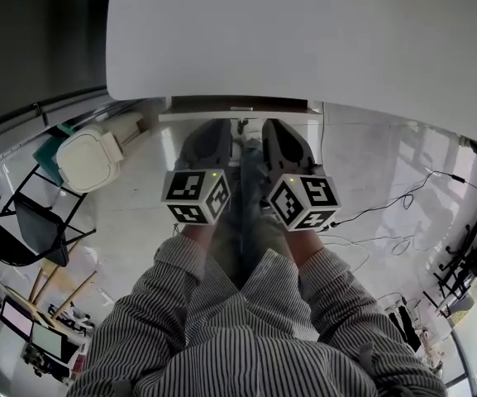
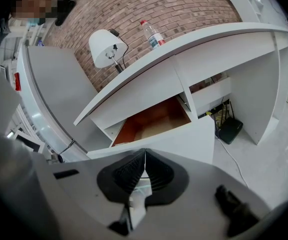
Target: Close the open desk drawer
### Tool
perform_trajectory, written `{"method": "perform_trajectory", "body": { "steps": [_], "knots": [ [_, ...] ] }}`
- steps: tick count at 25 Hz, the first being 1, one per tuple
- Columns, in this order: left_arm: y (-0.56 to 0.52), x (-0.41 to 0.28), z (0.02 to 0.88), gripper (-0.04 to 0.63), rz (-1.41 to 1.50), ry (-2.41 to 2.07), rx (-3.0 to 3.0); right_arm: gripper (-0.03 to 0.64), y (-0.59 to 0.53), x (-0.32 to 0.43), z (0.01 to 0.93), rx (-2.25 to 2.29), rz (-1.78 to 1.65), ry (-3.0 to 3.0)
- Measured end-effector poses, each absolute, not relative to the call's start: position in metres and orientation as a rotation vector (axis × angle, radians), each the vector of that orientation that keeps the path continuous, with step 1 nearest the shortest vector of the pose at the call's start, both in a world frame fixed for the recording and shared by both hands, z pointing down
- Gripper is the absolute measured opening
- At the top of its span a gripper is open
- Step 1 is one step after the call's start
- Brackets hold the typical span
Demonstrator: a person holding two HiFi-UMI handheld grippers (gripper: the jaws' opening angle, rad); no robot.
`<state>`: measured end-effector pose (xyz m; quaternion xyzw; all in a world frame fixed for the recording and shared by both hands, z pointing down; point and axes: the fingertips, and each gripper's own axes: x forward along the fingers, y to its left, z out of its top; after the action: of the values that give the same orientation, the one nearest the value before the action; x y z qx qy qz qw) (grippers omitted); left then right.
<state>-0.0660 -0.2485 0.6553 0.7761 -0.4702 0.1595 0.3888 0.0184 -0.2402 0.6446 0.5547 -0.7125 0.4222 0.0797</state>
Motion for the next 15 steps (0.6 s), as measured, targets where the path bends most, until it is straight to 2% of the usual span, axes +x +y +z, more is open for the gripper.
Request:
{"method": "perform_trajectory", "body": {
  "steps": [15],
  "knots": [
    [-0.289, -0.063, 0.655, 0.011, 0.417, -1.189, 1.983, 0.017, -0.281, 0.022, 0.645, 1.688, 1.297, -2.130]
  ]
}}
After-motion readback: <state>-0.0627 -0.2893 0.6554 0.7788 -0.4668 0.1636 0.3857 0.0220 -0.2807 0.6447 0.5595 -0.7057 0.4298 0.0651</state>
